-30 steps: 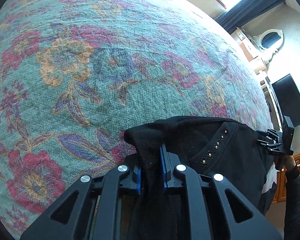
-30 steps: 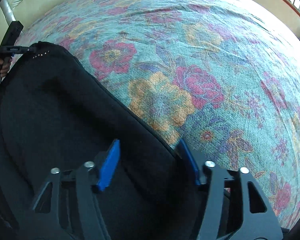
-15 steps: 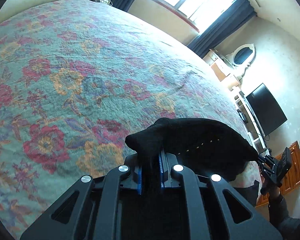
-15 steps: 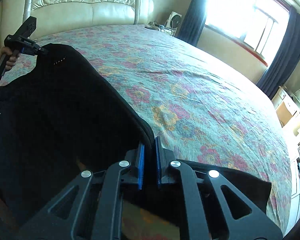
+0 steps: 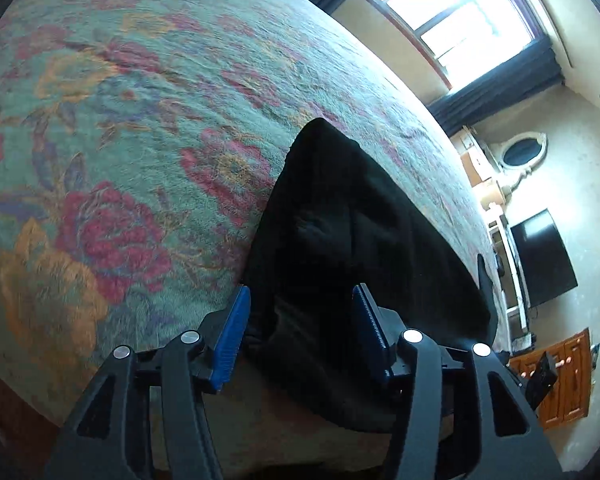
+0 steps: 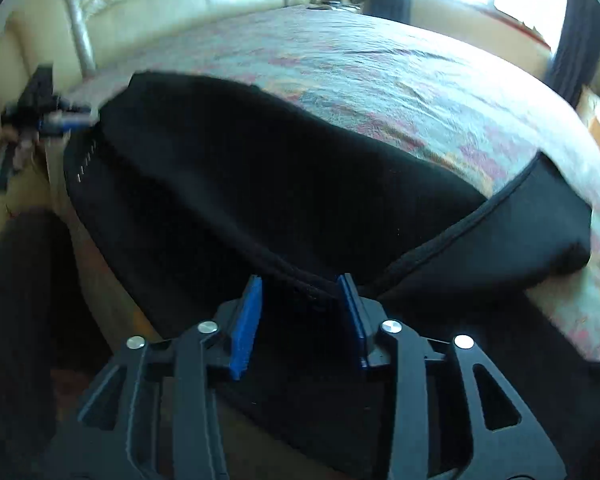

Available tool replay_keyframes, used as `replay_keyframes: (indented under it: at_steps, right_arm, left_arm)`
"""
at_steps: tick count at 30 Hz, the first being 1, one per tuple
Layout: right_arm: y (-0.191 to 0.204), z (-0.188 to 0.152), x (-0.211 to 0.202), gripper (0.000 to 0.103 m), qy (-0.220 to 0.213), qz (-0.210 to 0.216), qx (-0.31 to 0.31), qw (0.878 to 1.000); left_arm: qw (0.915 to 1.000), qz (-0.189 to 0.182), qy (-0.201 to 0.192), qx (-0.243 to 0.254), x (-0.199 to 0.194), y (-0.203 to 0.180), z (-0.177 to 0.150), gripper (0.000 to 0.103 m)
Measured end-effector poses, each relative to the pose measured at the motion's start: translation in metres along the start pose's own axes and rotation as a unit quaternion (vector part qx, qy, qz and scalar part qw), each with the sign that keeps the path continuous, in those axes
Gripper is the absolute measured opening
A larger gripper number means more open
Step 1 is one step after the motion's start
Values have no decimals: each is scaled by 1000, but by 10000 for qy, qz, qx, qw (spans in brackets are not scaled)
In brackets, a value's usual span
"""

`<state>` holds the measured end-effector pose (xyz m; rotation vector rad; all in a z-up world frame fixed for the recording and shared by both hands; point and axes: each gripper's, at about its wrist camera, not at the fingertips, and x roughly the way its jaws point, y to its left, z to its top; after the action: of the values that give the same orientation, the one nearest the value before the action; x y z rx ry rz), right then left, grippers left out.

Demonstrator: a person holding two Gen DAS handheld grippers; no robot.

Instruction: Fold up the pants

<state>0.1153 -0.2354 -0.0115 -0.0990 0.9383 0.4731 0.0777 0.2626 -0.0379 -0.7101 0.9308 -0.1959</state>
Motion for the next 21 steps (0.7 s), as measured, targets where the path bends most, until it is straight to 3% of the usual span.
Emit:
replay_keyframes:
  at_steps: [1, 2, 5, 8, 10, 12, 14, 17, 21]
  right_arm:
    - [-13, 2, -4, 52, -104, 220, 699, 9973]
    - [-24, 1, -5, 53, -139, 478, 1331, 9899]
    - [-48, -7, 4, 53, -193, 1037, 2893, 9514]
    - [-58, -15, 9, 53, -399, 1275, 3858, 9129]
    - [-59, -27, 6, 54, -557, 1407, 4337, 8883]
    - [-60, -35, 7, 54, -586, 1564, 4670, 8683]
    - [-58, -37, 11, 54, -542, 1621, 4767, 8623]
    - [-57, -35, 15, 54, -591, 1525, 4727, 8659]
    - [-61, -37, 16, 54, -602, 1530, 4828, 8602]
  left_arm:
    - [9998, -75, -147, -124, -6, -2, -3, 72]
    - [9993, -104, -285, -208, -9, -7, -5, 77]
    - [9983, 29, -476, -325, -4, -23, -8, 78]
    - [9969, 284, -555, -490, 9, -30, -8, 78]
    - [9912, 504, -811, -912, 3, -30, -11, 78]
    - [9856, 239, -1145, -1224, -12, -35, -16, 78]
    - [9860, 46, -1196, -1161, -18, -47, -15, 78]
    - [9912, 0, -883, -981, -3, -62, -17, 78]
    - [9877, -227, -834, -1301, 13, -64, -20, 78]
